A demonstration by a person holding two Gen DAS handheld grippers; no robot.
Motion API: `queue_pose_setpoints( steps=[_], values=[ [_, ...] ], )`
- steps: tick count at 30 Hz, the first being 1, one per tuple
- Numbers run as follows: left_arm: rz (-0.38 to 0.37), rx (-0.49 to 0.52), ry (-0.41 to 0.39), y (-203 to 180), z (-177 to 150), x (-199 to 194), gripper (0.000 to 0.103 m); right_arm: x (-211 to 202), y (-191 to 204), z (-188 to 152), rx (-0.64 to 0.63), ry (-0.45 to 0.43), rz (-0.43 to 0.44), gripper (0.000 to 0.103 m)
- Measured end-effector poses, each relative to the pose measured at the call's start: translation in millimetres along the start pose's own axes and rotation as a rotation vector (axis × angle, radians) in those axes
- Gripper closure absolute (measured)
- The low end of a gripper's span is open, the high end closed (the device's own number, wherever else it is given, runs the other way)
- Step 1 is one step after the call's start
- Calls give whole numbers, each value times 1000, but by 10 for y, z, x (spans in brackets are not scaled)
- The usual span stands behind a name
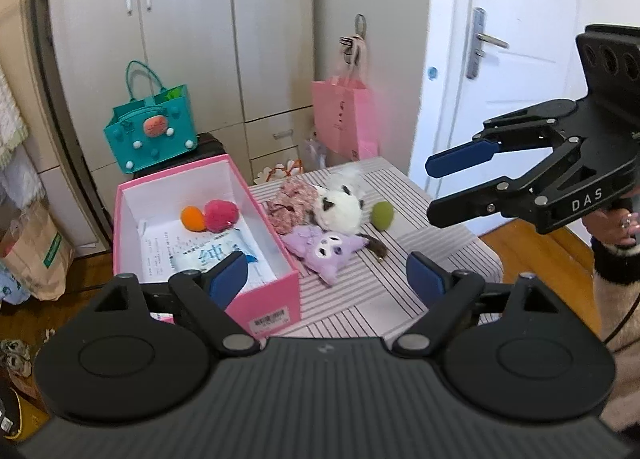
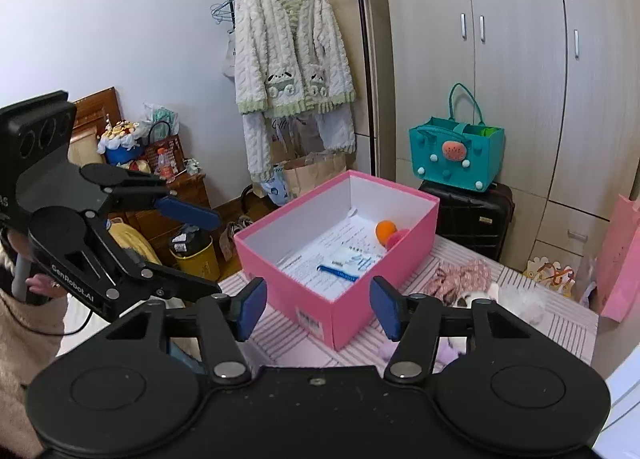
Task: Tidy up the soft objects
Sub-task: 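Withdraw the left gripper from the box toward the purple Kuromi doll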
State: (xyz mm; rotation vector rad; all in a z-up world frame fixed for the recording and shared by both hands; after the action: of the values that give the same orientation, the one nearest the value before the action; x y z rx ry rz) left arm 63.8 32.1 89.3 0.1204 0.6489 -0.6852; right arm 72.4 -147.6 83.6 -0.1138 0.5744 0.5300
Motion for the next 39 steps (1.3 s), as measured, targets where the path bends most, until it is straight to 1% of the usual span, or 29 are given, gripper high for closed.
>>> queue_pose_setpoints(
  steps=[1,2,4,5,7,12,15,18,20,22,28,30,33,34,36,39],
  values=[
    [-7,4,-3,-34,-21,-5,7,-35,3,-45,2,1,-1,38],
    [-11,11,-7,-66,-45,-12,5,-64,-1,-94,6,2,-3,37],
    [-10,29,-5,-125,-89,-4,5,-111,-10,-203,6,4,-15,31],
    [-7,37,1,-152,-107,6,5,-142,-10,-263,2,2,-25,31],
    [-18,46,15,-184,-142,48,3,-178,-27,-377,-2,1,-48,26],
    [-63,46,53,-231,-204,231,3,-215,-158,-614,-3,-7,-84,23],
    [-96,34,65,-239,-238,366,3,-207,-263,-752,-8,-39,-96,15],
    [-105,35,67,-246,-312,519,3,-179,-386,-931,-20,-90,-101,15],
    [-64,36,62,-240,-400,658,4,-118,-467,-1058,-15,-110,-86,15],
    [-40,42,55,-230,-487,786,5,-9,-558,-1184,-1,-106,-78,15],
    [-25,21,-17,-223,-601,1034,6,380,-812,-1529,-3,-67,-75,15],
    [-9,20,-35,-251,-617,1149,6,497,-874,-1567,-31,-39,-82,15],
    [14,52,-51,-324,-615,1331,6,649,-924,-1576,-113,-23,-95,16],
    [30,60,-65,-352,-610,1393,6,703,-941,-1567,-139,-22,-92,16],
    [59,90,-67,-412,-591,1536,6,807,-959,-1551,-171,-18,-83,16],
    [103,125,-78,-476,-552,1729,7,954,-981,-1552,-198,-4,-54,16]
  ],
)
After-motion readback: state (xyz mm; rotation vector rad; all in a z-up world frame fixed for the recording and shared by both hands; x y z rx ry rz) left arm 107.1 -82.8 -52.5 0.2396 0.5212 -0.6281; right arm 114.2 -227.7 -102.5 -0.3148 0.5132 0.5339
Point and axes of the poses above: each gripper's, at about its wrist camera, not at the fingertips, and x roughly the way its jaws point, y to its left, z to its top, the point moved 1 cm from there along x, roughly the way its jaws point, and after that the axes turned 11 degrees about -z, right-handed, at the moved point
